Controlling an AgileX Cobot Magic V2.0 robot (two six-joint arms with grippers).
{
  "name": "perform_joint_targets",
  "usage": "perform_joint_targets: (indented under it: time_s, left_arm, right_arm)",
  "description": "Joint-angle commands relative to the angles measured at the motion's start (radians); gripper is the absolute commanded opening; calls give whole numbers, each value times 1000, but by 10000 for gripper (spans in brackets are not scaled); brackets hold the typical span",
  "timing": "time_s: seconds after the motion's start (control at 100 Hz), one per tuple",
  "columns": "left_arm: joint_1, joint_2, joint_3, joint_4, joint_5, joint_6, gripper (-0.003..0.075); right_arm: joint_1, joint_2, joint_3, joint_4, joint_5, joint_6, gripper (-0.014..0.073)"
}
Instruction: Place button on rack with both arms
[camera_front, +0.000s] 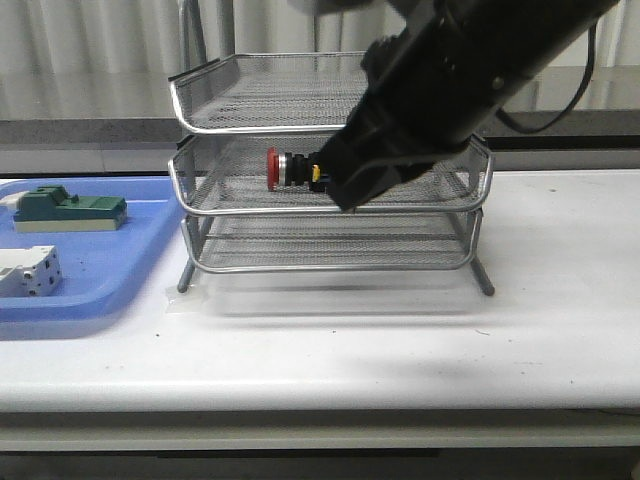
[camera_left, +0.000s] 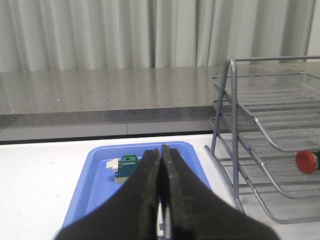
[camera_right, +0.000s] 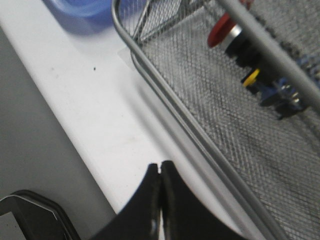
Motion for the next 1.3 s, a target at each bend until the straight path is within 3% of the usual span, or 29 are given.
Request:
perform_joint_targets:
  time_s: [0.0, 0.22, 0.61, 1.08, 1.29]
  left_arm:
    - [3, 10, -26, -13, -73, -9, -20]
    - [3, 10, -26, -13, -73, -9, -20]
    - [3, 10, -26, -13, -73, -9, -20]
    - [3, 10, -26, -13, -73, -9, -20]
    - [3, 10, -26, -13, -73, -9, -20]
  right_arm:
    - [-28, -96, -30, 9, -19, 36, -57]
    - [-177, -249, -30, -66, 114, 179, -57]
    - [-417, -569, 85, -450, 266, 535, -57]
    - [-450, -1065, 423, -491, 259, 631, -57]
    - [-450, -1192, 473, -496, 270, 631, -57]
